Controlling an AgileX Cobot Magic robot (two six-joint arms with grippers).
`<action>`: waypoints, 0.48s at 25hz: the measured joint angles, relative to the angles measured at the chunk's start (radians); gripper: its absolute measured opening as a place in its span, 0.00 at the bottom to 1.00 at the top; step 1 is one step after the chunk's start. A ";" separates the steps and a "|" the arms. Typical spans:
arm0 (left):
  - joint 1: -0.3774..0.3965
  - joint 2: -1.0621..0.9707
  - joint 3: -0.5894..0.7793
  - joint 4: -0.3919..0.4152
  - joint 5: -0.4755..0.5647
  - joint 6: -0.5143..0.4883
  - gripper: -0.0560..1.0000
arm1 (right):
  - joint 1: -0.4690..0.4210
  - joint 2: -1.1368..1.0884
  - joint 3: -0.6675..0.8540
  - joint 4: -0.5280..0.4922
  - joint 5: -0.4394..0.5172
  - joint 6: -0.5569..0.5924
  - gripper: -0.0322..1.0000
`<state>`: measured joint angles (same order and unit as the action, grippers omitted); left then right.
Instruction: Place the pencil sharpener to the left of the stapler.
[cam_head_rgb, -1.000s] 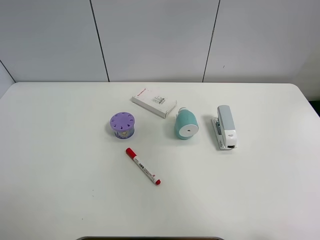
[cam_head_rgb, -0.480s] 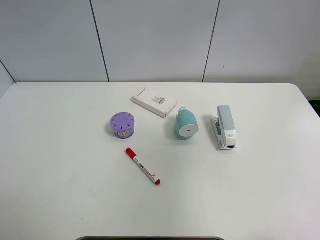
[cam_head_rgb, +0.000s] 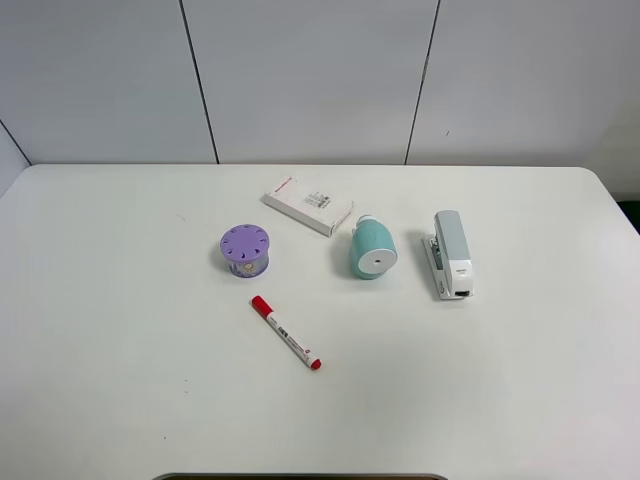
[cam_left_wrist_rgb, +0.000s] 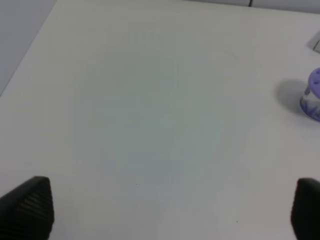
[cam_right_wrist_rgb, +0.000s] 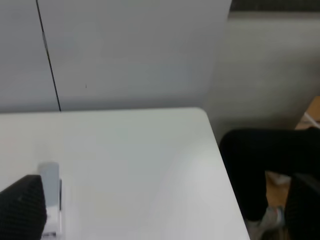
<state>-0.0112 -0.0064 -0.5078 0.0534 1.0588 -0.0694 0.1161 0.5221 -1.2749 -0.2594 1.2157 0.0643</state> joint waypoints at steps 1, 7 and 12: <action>0.000 0.000 0.000 0.000 0.000 0.000 0.96 | 0.000 -0.034 0.037 0.001 0.001 0.001 0.95; 0.000 0.000 0.000 0.000 0.000 0.000 0.96 | -0.043 -0.212 0.257 0.013 0.002 0.001 0.95; 0.000 0.000 0.000 0.000 0.000 0.000 0.96 | -0.086 -0.344 0.364 0.056 0.009 0.001 0.95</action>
<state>-0.0112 -0.0064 -0.5078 0.0534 1.0588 -0.0694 0.0302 0.1785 -0.9113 -0.2038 1.2248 0.0652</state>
